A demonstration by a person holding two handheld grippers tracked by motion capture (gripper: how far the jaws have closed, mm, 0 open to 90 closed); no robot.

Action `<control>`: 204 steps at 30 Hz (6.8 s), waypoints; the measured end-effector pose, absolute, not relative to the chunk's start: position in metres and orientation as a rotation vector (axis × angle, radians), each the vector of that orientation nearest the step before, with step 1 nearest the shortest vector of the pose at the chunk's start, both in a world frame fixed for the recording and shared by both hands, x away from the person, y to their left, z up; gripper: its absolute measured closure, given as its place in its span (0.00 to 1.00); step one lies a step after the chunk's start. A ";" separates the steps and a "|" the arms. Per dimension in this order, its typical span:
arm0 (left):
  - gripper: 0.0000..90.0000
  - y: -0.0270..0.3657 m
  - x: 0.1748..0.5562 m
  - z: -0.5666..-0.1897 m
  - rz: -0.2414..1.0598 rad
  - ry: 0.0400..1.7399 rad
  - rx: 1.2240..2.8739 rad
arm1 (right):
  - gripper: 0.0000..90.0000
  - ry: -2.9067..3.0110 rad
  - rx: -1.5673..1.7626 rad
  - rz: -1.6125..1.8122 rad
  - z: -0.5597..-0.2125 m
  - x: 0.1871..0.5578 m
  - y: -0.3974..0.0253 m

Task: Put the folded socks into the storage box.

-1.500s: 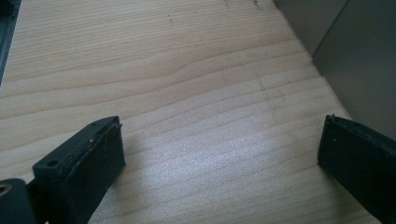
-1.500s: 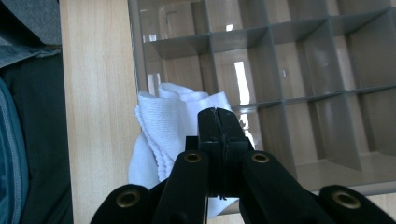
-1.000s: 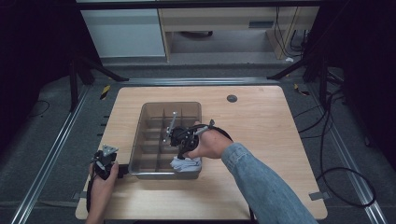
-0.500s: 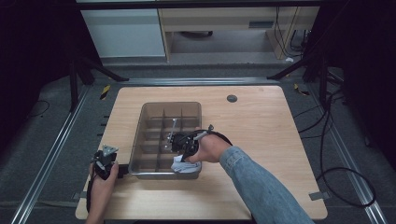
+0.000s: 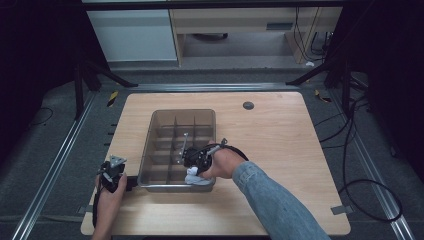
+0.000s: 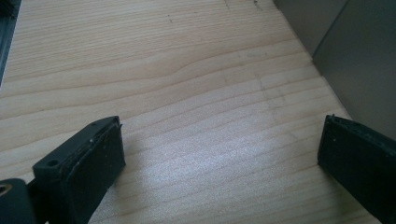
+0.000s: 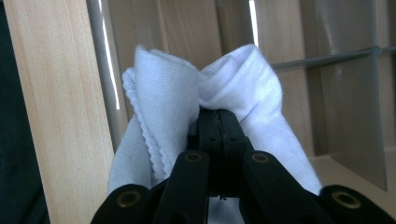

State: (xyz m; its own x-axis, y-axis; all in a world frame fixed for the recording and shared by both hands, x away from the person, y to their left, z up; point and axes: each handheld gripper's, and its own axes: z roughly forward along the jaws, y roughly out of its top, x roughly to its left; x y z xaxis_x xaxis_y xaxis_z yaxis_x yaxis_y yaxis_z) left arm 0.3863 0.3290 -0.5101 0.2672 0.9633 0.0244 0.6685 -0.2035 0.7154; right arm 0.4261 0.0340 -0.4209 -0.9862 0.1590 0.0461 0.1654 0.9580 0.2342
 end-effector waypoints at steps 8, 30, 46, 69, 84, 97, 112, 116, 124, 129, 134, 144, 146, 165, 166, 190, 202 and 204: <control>0.00 0.329 0.386 -0.510 0.647 1.469 1.953 | 1.00 -3.126 -0.222 -0.295 -0.430 0.423 0.041; 0.00 0.329 0.386 -0.510 0.647 1.468 1.954 | 1.00 -3.200 -0.258 -0.285 -0.408 0.424 0.021; 0.00 0.329 0.386 -0.510 0.644 1.468 1.954 | 1.00 -3.180 -0.260 -0.275 -0.425 0.424 0.025; 0.00 0.329 0.386 -0.510 0.644 1.465 1.959 | 1.00 -3.100 -0.231 -0.461 -0.411 0.410 0.036; 0.00 0.329 0.386 -0.510 0.644 1.466 1.957 | 1.00 -3.081 -0.279 -0.421 -0.433 0.418 0.036; 0.00 0.329 0.386 -0.510 0.644 1.466 1.954 | 1.00 -3.152 -0.271 -0.403 -0.413 0.421 0.027; 0.00 0.329 0.386 -0.510 0.643 1.465 1.958 | 1.00 -3.191 -0.274 -0.310 -0.436 0.424 0.023; 0.00 0.329 0.386 -0.510 0.643 1.464 1.959 | 1.00 -3.175 -0.285 -0.374 -0.427 0.422 0.019; 0.00 0.329 0.386 -0.510 0.643 1.462 1.961 | 1.00 -3.133 -0.334 -0.633 -0.391 0.418 0.003; 0.00 0.329 0.386 -0.510 0.643 1.463 1.957 | 1.00 -3.120 -0.394 -0.737 -0.378 0.422 -0.004; 0.00 0.329 0.386 -0.510 0.643 1.463 1.956 | 1.00 -3.122 -0.423 -0.800 -0.369 0.426 -0.010; 0.00 0.329 0.386 -0.510 0.642 1.463 1.957 | 1.00 -3.113 -0.523 -0.921 -0.354 0.438 -0.028; 0.00 0.329 0.386 -0.510 0.642 1.463 1.957 | 1.00 -3.109 -0.544 -0.945 -0.351 0.440 -0.033; 0.00 0.329 0.386 -0.510 0.642 1.461 1.959 | 0.98 -3.095 -0.702 -1.065 -0.336 0.448 -0.076; 0.00 0.329 0.386 -0.510 0.642 1.462 1.958 | 0.98 -3.090 -0.721 -1.070 -0.335 0.448 -0.078; 0.00 0.329 0.386 -0.510 0.643 1.461 1.958 | 0.05 -3.007 -1.380 -1.491 -0.315 0.457 -0.153; 0.00 0.329 0.386 -0.510 0.643 1.461 1.958 | 0.11 -2.959 -1.543 -1.460 -0.326 0.456 -0.192; 0.00 0.329 0.386 -0.510 0.643 1.461 1.958 | 0.11 -2.957 -1.581 -1.464 -0.331 0.453 -0.199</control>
